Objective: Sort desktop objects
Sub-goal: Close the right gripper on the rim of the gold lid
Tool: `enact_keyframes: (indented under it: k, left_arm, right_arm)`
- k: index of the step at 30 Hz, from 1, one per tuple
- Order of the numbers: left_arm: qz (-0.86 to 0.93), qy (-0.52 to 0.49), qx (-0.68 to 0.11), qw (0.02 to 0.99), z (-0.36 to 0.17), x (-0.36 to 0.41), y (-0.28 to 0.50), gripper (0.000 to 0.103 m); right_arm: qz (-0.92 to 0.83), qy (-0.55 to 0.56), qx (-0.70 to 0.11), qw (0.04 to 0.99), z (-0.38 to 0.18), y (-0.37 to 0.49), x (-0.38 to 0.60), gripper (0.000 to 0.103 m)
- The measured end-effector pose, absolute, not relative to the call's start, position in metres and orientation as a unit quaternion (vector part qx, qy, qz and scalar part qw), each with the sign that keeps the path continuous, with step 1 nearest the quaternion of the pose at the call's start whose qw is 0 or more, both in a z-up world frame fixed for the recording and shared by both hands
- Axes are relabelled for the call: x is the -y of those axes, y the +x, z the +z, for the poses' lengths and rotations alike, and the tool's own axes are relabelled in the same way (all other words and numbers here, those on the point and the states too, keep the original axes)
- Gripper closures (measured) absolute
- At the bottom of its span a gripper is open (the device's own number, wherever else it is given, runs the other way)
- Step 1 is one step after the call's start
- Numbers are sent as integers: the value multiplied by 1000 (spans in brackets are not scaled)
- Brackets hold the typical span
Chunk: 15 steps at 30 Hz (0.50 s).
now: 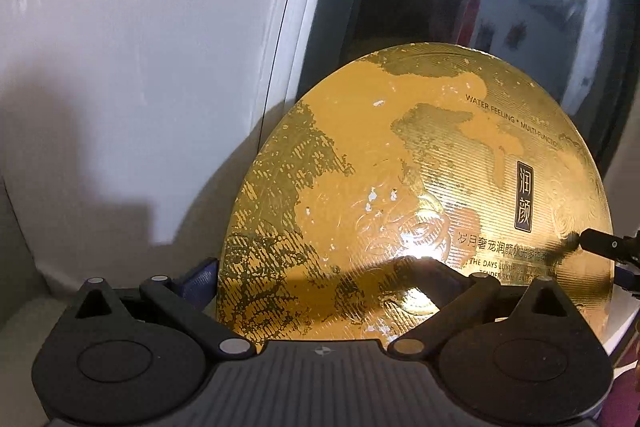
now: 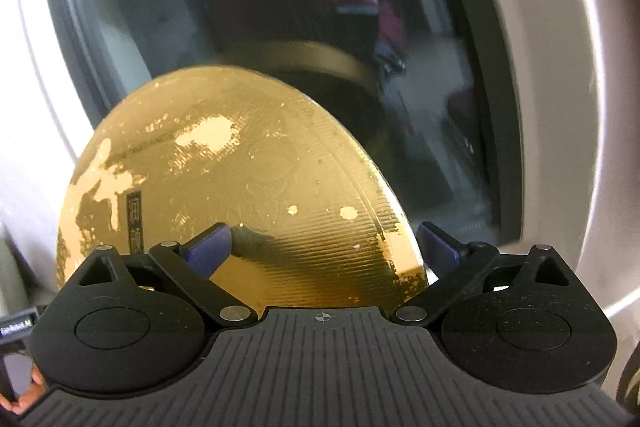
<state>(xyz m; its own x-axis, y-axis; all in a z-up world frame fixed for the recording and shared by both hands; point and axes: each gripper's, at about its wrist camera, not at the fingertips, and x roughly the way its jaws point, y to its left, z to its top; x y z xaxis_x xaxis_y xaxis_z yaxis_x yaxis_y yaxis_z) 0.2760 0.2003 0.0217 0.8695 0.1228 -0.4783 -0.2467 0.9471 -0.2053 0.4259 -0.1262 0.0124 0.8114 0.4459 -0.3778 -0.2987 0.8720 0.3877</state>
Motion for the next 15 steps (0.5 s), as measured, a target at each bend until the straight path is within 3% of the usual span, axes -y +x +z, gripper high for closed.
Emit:
enact_keyframes:
  k: [6,15]
  left_arm:
    - [91,-125,-201,967,85,-184,218,2]
    - [85,-108,-189,972,153,-146,101,2]
  right_arm:
    - [205,144,-198,948,93,355,145,5]
    - [215,99,-227,945,165,211,181,5]
